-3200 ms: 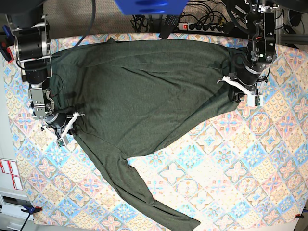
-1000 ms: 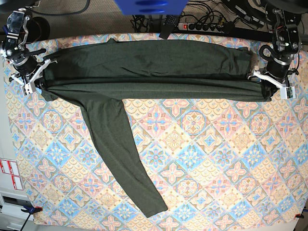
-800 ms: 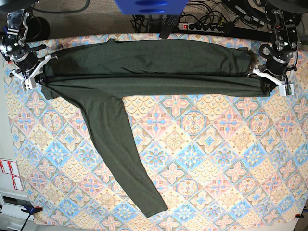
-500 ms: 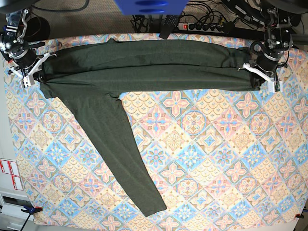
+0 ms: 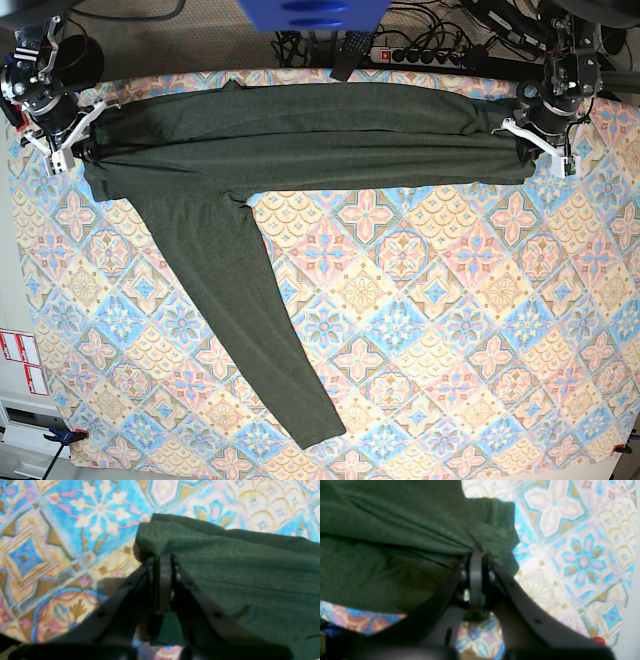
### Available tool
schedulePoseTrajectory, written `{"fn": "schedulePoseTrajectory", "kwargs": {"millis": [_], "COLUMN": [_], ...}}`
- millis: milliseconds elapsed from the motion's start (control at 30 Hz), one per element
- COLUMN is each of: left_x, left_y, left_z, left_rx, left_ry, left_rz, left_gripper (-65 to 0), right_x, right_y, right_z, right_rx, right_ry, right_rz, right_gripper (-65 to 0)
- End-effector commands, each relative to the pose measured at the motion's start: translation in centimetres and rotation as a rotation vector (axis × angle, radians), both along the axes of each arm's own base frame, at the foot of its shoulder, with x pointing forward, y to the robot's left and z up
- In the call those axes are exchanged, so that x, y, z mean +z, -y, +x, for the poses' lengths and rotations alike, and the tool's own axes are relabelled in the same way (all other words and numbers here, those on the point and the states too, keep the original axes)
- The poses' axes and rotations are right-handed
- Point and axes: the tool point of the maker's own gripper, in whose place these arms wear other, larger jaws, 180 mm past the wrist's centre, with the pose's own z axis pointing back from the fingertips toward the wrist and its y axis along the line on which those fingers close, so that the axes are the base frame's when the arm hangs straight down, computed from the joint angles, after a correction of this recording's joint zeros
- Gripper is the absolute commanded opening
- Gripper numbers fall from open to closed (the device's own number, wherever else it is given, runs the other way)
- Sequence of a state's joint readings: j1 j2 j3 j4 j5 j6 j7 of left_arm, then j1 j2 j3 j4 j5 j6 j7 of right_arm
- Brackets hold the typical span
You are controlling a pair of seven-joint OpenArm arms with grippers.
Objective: Fold the T-shirt properly
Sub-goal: 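Fold the hem half up onto the shoulder half with both grippers, then release the right gripper and grasp the hanging sleeve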
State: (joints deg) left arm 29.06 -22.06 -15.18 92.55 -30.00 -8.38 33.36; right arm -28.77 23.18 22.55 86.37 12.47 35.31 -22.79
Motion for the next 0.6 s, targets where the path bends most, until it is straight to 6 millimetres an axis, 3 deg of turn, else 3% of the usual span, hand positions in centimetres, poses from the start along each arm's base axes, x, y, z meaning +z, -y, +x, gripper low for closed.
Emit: {"fn": "schedulePoseTrajectory", "kwargs": {"millis": [0,167,333,467,567], "left_x": [1.0,1.1,1.1,3.8,5.8], "left_y": [-0.6,-0.6,-0.5,0.8,1.8], "left_z": [0.8,0.8,0.9,2.5,3.2], "left_rx": [-0.004,-0.004,0.0,-0.035,-0.07], "left_ry": [0.038,0.039,0.042,0.124,0.177], "left_rz": [0.022,0.023,0.015,0.016,0.022], "left_gripper": [-62.5,-45.7,-34.8,-30.5,-28.9], "right_x": [1.3,1.6,1.8,2.7,3.2], "right_y": [0.7,0.8,1.0,2.5,2.4], "right_z": [1.0,1.2,1.4,1.4,1.7], "right_rx": [0.004,0.002,-0.004,-0.043,-0.036], "right_ry": [0.043,0.053,0.062,0.082,0.097], "right_rz": [-0.017,-0.02,-0.024,-0.045,-0.051], "right_gripper": [-61.4,-51.5,-49.0,-49.3,-49.1]}}
